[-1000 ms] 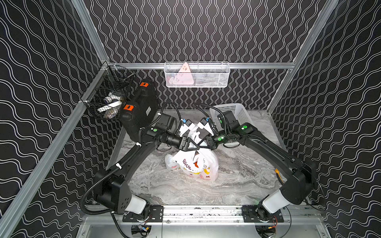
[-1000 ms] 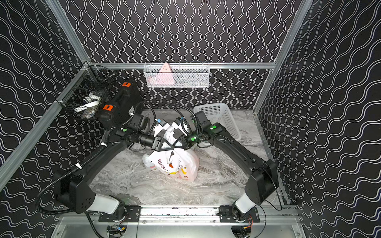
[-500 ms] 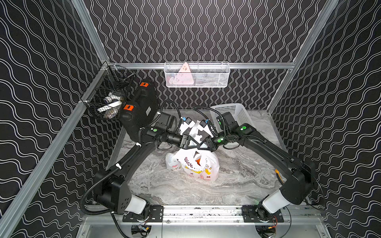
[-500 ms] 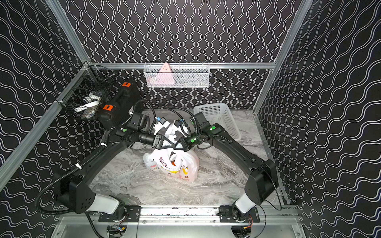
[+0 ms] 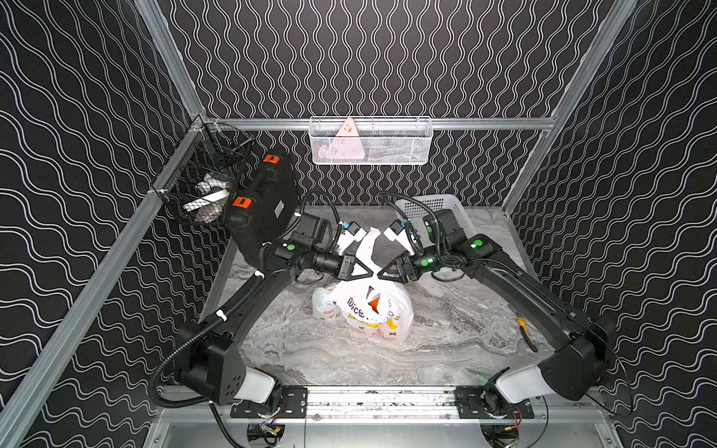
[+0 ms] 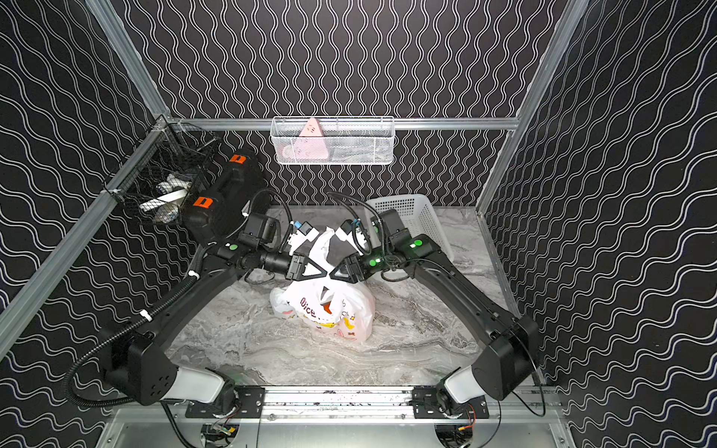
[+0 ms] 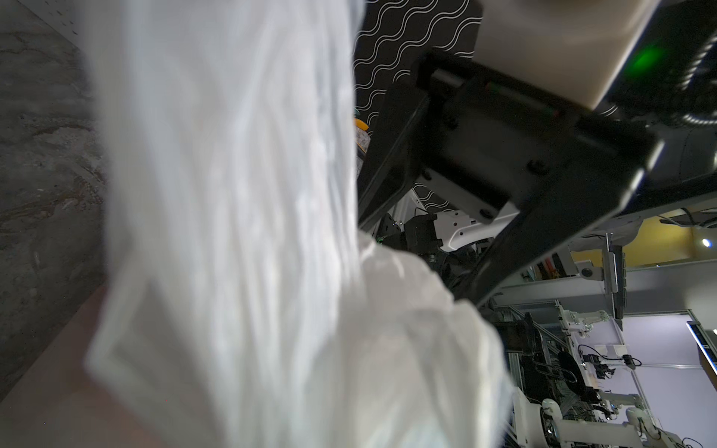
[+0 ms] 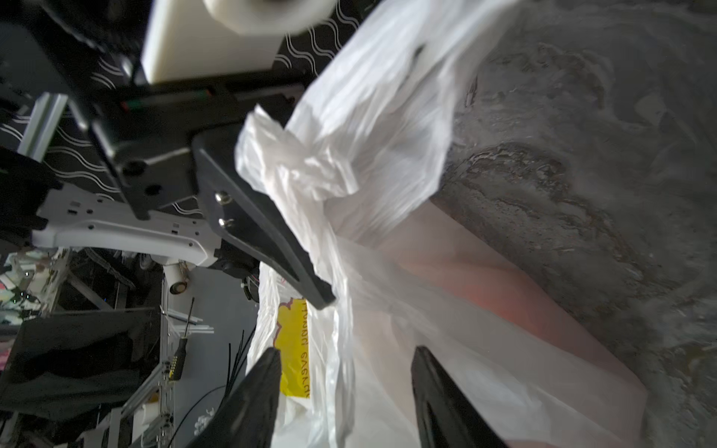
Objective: Place the oranges into plastic bags & tie knots
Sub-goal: Tie the plastic bag at the center of the board.
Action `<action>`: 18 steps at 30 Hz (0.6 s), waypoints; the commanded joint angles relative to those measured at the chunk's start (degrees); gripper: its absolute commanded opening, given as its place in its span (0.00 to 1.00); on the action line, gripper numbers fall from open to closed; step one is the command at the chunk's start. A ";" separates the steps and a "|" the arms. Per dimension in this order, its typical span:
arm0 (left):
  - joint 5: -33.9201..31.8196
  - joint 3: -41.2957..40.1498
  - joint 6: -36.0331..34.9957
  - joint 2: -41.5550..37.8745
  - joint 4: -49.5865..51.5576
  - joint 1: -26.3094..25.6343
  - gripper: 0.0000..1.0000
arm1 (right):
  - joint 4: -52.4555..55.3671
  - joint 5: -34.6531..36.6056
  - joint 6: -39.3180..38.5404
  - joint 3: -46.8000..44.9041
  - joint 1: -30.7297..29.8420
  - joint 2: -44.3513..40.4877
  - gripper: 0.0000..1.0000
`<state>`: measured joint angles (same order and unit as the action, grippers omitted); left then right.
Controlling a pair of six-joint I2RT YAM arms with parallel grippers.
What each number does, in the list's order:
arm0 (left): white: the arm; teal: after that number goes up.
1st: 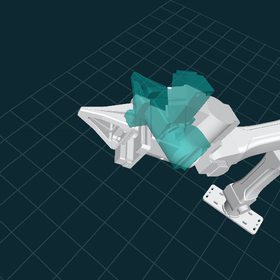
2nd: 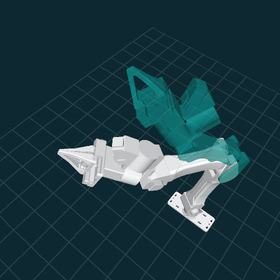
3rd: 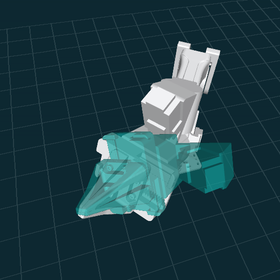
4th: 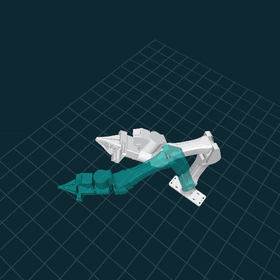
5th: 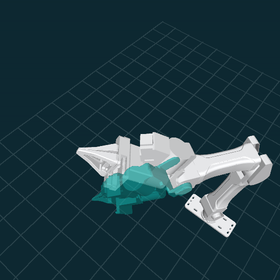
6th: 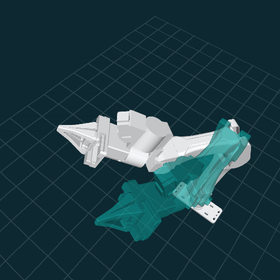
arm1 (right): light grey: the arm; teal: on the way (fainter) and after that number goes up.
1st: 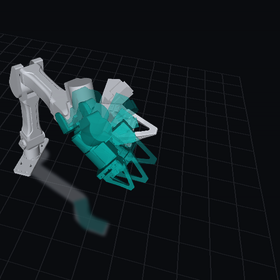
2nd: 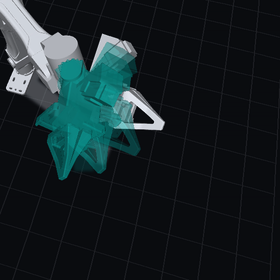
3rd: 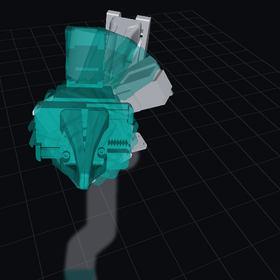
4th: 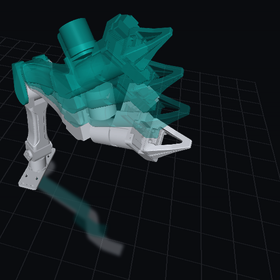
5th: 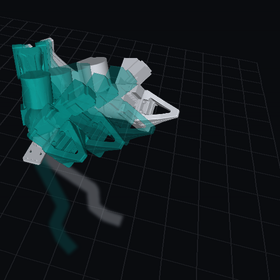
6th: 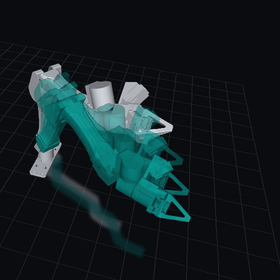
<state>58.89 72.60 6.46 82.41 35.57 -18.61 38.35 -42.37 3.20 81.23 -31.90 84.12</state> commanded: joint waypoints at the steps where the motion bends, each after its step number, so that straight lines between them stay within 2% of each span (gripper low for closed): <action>1: 1.32 -0.52 -0.05 -0.58 -1.51 0.08 0.01 | -6.61 -1.45 6.49 1.01 1.83 -0.31 0.61; 8: 2.12 -0.61 0.75 -0.67 -2.53 0.07 0.01 | -13.22 -4.10 14.54 9.09 2.13 7.23 0.67; 12: 2.24 -0.79 0.92 -1.05 -2.78 0.07 0.01 | -12.88 -0.44 16.79 11.67 2.02 10.53 0.68; 18: 2.27 -0.87 0.70 -1.37 -2.44 0.07 0.01 | -12.95 -0.08 18.30 11.40 2.02 11.16 0.55</action>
<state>59.94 71.88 7.57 81.45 33.89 -18.59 27.49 -42.72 20.16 92.79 -29.85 95.64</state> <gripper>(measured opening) 0.058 0.560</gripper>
